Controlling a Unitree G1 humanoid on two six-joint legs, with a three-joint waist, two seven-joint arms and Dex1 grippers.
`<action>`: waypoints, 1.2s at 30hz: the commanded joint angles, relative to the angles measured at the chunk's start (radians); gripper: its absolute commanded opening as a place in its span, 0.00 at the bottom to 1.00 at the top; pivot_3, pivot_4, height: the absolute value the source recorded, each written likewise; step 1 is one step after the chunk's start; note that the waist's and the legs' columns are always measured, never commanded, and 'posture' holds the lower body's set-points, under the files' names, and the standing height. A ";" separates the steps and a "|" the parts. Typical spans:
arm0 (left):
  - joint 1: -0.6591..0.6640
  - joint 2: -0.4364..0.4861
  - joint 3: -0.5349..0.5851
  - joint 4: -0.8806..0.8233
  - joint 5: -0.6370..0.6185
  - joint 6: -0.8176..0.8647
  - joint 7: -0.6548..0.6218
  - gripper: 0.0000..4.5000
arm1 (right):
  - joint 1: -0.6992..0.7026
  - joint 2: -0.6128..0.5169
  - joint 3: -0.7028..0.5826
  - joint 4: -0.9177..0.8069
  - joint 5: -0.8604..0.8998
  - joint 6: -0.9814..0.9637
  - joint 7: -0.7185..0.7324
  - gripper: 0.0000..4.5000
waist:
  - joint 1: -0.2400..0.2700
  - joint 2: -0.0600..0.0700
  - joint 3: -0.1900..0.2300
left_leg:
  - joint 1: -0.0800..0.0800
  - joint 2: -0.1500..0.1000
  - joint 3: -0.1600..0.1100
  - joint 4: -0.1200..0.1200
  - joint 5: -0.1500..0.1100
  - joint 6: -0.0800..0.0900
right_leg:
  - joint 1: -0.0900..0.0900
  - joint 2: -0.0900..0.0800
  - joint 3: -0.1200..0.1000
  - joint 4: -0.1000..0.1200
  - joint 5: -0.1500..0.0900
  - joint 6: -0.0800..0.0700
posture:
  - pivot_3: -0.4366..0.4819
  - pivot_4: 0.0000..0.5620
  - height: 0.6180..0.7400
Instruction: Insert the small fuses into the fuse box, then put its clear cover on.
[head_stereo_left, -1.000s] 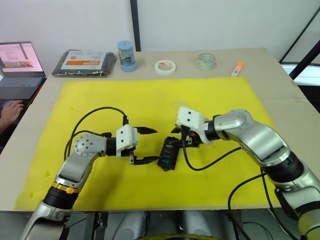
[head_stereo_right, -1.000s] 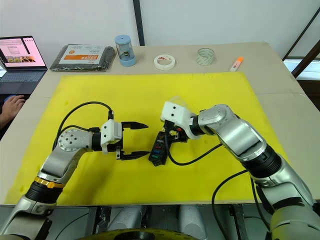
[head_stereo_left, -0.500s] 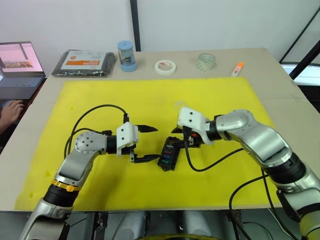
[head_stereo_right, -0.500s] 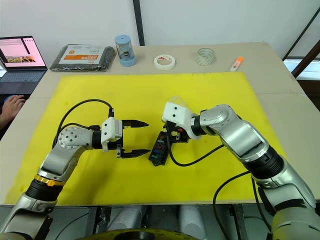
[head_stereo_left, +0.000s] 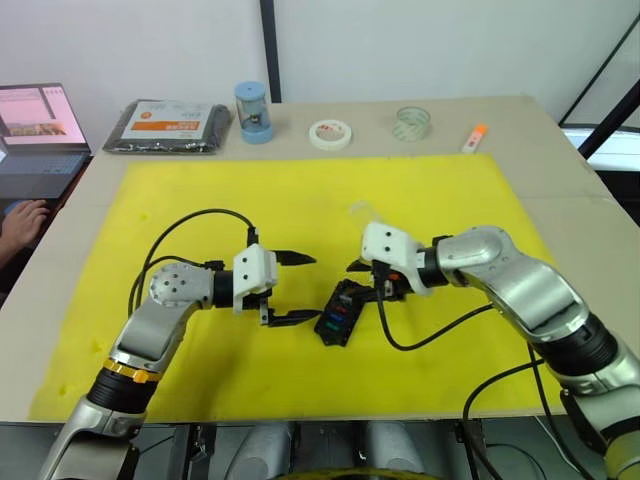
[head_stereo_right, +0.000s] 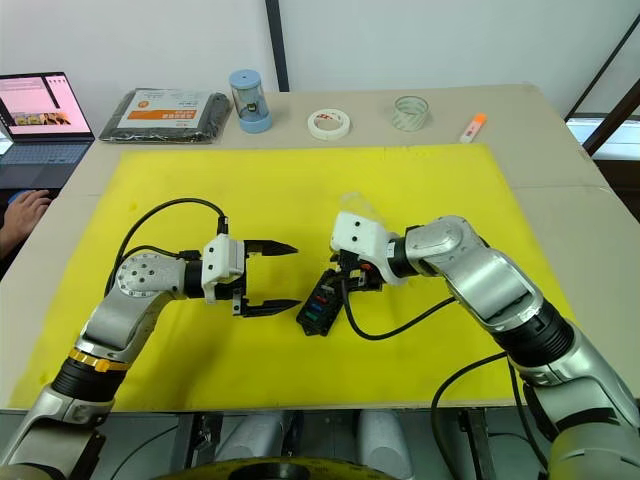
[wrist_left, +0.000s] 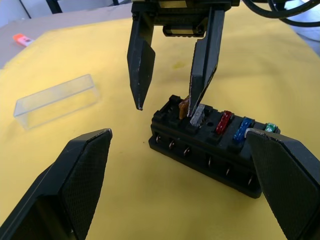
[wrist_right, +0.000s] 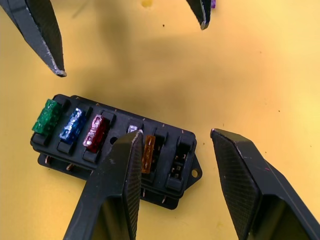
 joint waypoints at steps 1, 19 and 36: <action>0.000 0.010 0.009 -0.053 -0.051 0.024 -0.024 1.00 | 0.005 0.003 -0.050 -0.019 0.003 -0.046 -0.001 0.51 | 0.000 0.000 0.000 | 0.000 0.000 0.000 0.000 0.000 0.000 | 0.000 0.000 0.000 0.000 0.000 0.000 | 0.48 0.27 1.00; -0.003 0.000 0.006 -0.024 -0.048 -0.001 -0.050 1.00 | 0.102 -0.020 -0.215 -0.114 0.122 -0.034 0.001 0.30 | 0.001 0.000 0.000 | 0.000 0.000 0.000 0.000 0.000 0.000 | 0.000 0.000 0.000 0.000 0.000 0.000 | 0.48 0.27 1.00; -0.006 0.007 0.009 -0.013 -0.039 -0.018 -0.063 1.00 | 0.180 0.020 -0.154 -0.103 0.074 -0.091 -0.065 0.01 | 0.000 0.000 0.000 | 0.000 0.000 0.000 0.000 0.000 0.000 | 0.000 0.000 0.000 0.000 0.000 0.000 | 0.48 0.27 1.00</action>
